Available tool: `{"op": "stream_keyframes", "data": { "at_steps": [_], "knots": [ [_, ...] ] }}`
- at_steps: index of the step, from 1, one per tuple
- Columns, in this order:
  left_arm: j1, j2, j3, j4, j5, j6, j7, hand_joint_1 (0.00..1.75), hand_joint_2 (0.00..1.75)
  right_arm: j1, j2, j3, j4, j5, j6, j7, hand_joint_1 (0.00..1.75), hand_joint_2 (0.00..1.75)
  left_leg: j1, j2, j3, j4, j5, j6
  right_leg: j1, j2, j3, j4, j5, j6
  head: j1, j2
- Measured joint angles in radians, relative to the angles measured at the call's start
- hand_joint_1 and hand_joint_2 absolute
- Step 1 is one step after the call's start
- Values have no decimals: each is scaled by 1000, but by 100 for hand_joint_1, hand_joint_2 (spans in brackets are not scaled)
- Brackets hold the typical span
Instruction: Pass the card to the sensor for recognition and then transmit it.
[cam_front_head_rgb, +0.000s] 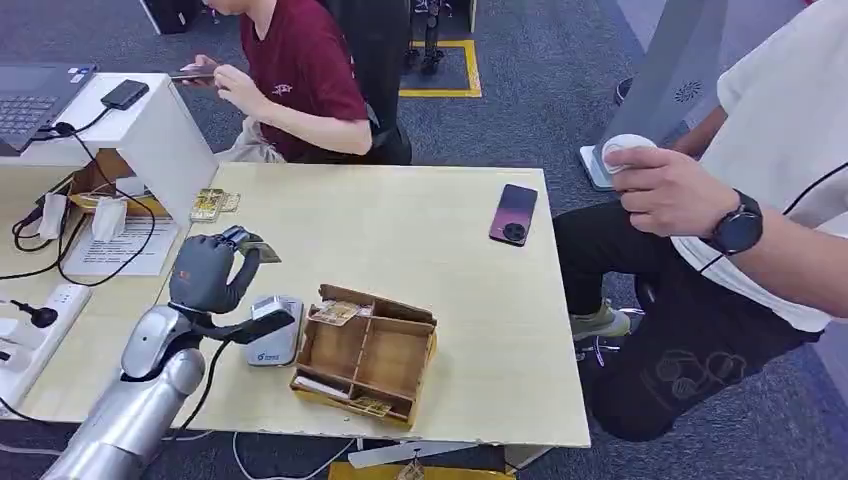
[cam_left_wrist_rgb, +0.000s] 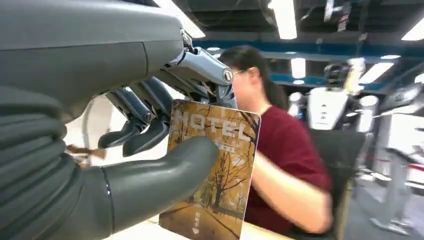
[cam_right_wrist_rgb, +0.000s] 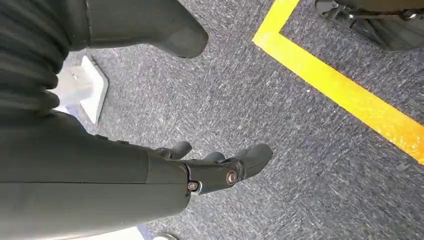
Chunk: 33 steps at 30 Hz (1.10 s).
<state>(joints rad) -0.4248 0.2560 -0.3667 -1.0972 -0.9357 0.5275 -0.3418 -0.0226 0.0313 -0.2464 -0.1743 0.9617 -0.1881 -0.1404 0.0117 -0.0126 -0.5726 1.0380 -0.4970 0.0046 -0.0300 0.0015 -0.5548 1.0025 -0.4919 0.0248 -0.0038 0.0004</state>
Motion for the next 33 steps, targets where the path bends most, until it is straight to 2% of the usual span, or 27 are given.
{"op": "stream_keyframes", "data": {
  "at_steps": [7, 12, 33],
  "knots": [
    [-14, 3, 85, 63, 6, 26, 10, 175, 175, -1, 0, -1, 0, 7, 3, 5, 0, 175, 0, 0, -1, 0, 0, 0, 0, 0, -1, 0, 0, 0, 0, 0],
    [-16, 3, 111, 82, 11, 28, 9, 175, 175, -1, 0, -5, 0, 9, 2, 5, 0, 175, 0, 0, -1, 0, 0, 0, 0, 0, -1, 0, 0, 0, 0, 0],
    [-14, 11, 152, 92, 19, 27, 2, 175, 175, -1, 0, -20, -2, 13, 1, 3, 0, 175, 0, 0, -1, 0, 0, 0, 0, 0, -1, 0, 0, 0, 0, 0]
  ]
}}
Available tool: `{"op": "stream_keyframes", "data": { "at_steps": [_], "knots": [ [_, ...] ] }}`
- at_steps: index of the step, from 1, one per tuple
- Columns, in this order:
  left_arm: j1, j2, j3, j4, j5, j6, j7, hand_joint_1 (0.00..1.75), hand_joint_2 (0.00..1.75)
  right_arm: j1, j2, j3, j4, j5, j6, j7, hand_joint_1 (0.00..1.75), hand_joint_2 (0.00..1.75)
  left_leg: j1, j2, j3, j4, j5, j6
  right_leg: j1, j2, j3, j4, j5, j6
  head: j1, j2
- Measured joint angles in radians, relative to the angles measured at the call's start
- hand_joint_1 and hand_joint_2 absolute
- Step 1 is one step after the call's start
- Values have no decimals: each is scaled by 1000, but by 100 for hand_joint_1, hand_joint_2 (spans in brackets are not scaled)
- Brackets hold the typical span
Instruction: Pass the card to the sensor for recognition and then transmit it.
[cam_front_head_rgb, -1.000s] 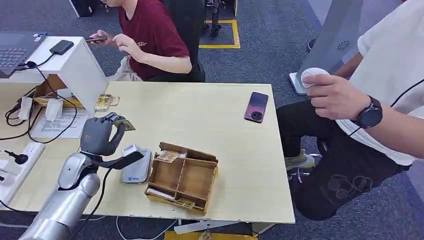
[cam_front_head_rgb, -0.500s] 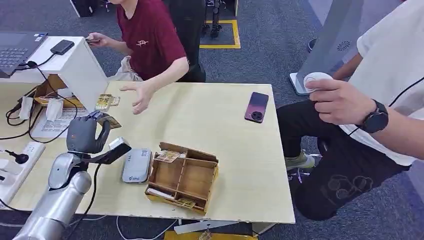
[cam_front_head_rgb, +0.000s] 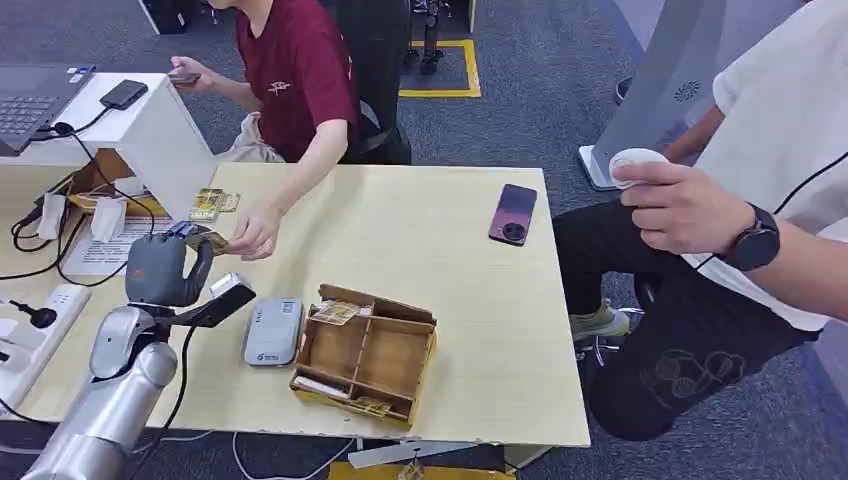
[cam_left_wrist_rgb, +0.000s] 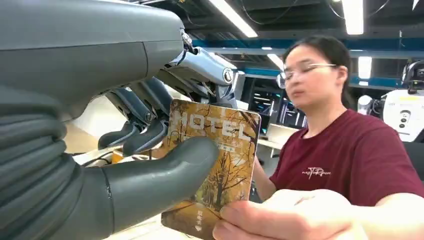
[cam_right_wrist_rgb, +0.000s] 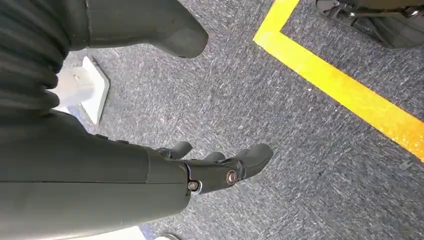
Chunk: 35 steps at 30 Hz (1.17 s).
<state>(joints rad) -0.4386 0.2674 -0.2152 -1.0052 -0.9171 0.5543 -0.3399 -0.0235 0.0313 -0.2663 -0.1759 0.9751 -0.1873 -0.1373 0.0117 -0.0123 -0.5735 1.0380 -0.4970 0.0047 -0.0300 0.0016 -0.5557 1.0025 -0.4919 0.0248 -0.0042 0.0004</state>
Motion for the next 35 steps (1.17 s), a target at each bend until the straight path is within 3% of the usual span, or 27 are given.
{"op": "stream_keyframes", "data": {
  "at_steps": [6, 7, 8, 24, 29, 31, 35],
  "knots": [
    [3, 0, 5, 0, 0, 1, -7, 175, 175, 0, 0, -3, 0, 3, 0, 1, 0, 175, 0, 0, 0, 0, 0, 0, 0, 0, 0, 0, 0, 0, 0, 0],
    [4, 0, 9, 0, 1, 1, -8, 61, 175, 0, 0, -3, 0, 3, 0, 1, 0, 175, 0, 0, 0, 0, 0, 0, 0, 0, -1, 0, 0, 0, 0, 0],
    [5, 0, 11, 0, 1, 1, -8, 0, 175, 0, 0, -3, 0, 5, 0, 1, 0, 175, 0, 0, -1, 0, 0, 0, 0, 0, -1, 0, 0, 0, 0, 0],
    [19, 4, 82, 11, 14, 70, 26, 0, 175, 0, 0, -8, 0, 10, -1, 5, 0, 175, 0, 0, -1, 0, 0, 0, 0, 0, -1, 0, 0, 0, 0, 0],
    [32, 41, 159, 34, -60, 129, 66, 0, 175, 1, 0, -26, 0, 9, -9, 10, 0, 175, 1, 0, -1, 0, 0, 0, 1, 0, -1, 1, 0, 0, 0, 0],
    [46, 56, 233, 37, -136, 131, 66, 0, 175, 2, 0, -30, 0, 9, -13, 10, 0, 175, 1, 1, -1, 0, 0, 0, 1, 1, -1, 1, 0, 0, 0, 0],
    [62, 71, 366, 43, -171, 135, 47, 0, 175, 7, 0, -42, 0, 9, -14, 11, 0, 175, 1, 0, -1, 0, 0, 0, 1, 0, -2, 1, 0, 0, 0, 0]
  ]
}}
